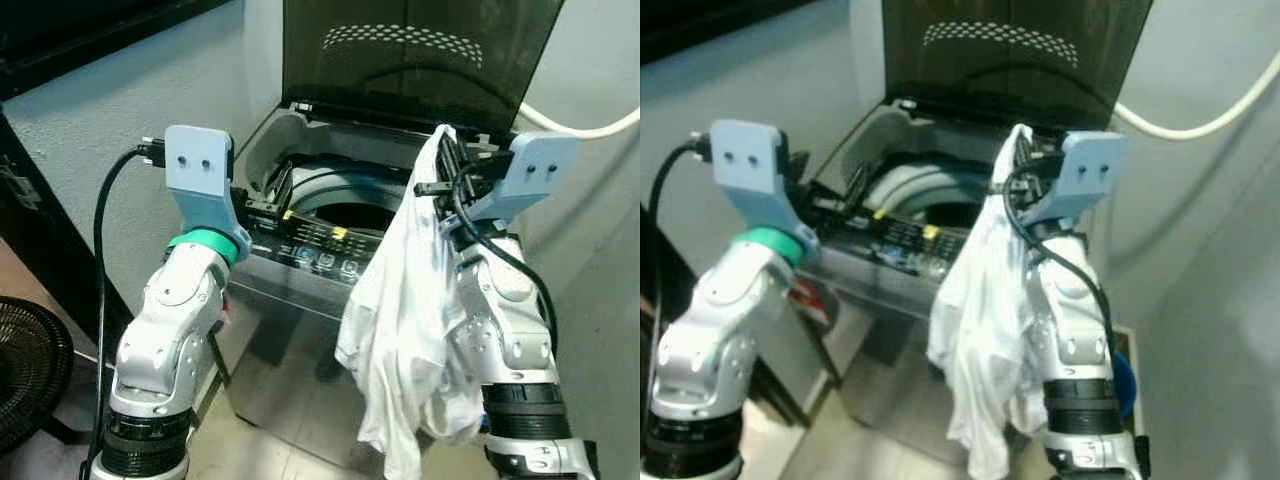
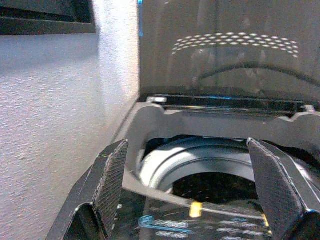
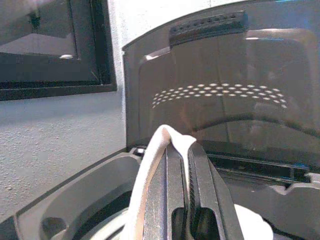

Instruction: Clothes washing

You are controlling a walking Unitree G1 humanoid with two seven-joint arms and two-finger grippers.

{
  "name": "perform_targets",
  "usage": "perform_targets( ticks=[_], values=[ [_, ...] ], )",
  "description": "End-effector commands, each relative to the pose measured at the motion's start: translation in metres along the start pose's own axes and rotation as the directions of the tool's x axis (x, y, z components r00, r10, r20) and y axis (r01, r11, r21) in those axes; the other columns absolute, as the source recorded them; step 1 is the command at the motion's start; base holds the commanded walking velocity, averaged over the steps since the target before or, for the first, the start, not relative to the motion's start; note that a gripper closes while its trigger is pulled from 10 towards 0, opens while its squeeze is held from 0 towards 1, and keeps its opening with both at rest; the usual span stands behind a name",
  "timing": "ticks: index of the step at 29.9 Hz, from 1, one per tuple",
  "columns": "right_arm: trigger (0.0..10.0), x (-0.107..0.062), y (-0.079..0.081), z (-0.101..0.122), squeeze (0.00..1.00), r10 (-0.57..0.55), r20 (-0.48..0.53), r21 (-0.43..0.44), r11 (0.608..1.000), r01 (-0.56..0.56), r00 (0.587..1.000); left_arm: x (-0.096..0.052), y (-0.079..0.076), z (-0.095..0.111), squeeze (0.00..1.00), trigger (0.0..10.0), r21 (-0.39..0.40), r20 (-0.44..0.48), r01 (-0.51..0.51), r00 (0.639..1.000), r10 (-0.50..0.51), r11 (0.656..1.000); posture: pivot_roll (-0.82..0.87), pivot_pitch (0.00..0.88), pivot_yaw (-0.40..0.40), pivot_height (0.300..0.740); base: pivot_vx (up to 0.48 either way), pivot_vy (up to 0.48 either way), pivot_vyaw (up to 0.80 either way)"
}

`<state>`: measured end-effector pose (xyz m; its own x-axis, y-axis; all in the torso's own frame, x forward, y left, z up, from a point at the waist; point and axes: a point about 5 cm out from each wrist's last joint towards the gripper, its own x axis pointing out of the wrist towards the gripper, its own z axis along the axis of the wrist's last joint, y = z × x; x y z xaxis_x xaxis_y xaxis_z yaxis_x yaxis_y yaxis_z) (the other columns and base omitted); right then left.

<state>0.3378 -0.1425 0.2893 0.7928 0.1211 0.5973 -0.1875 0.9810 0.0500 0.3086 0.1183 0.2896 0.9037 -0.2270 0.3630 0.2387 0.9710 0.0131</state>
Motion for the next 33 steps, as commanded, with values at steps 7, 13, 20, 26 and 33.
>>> perform_targets(
  ticks=[7, 13, 20, 26, 33],
  values=[
    [10.0, 0.003, 0.0, 0.002, 0.0, -0.001, 0.004, -0.016, 1.0, 0.001, 1.0, 0.001, 0.0, -0.004, 0.0, 10.0, 0.007, -0.019, 0.001, 1.0, 0.0, 1.0, 0.06, 0.02, 0.012, 0.74, 0.0, 0.054, 0.0],
    [10.0, 0.003, 0.0, 0.002, 0.0, 0.003, 0.004, -0.017, 1.0, -0.003, 1.0, 0.001, -0.001, -0.004, 0.0, 10.0, 0.005, -0.019, 0.003, 1.0, -0.003, 1.0, 0.06, 0.019, 0.012, 0.74, 0.0, 0.0, 0.0],
    [10.0, 0.003, 0.001, 0.002, 0.0, 0.009, 0.009, -0.019, 1.0, -0.009, 1.0, 0.001, -0.001, -0.004, 0.0, 10.0, 0.009, -0.015, 0.003, 1.0, -0.003, 1.0, 0.06, 0.016, 0.012, 0.74, 0.0, 0.0, 0.0],
    [10.0, 0.003, 0.003, 0.005, 0.0, 0.02, 0.031, -0.014, 1.0, -0.019, 0.999, 0.002, 0.003, -0.002, 0.0, 10.0, 0.034, 0.0, -0.003, 1.0, 0.003, 0.999, 0.06, 0.014, 0.011, 0.74, 0.0, 0.0, 0.0],
    [10.0, 0.001, 0.018, 0.021, 0.0, 0.128, 0.133, 0.03, 0.991, -0.133, 0.983, -0.002, 0.003, 0.004, 0.0, 10.0, 0.096, 0.052, 0.039, 0.998, -0.044, 0.995, 0.06, 0.015, 0.011, 0.74, 0.0, 0.0, 0.0]
  ],
)
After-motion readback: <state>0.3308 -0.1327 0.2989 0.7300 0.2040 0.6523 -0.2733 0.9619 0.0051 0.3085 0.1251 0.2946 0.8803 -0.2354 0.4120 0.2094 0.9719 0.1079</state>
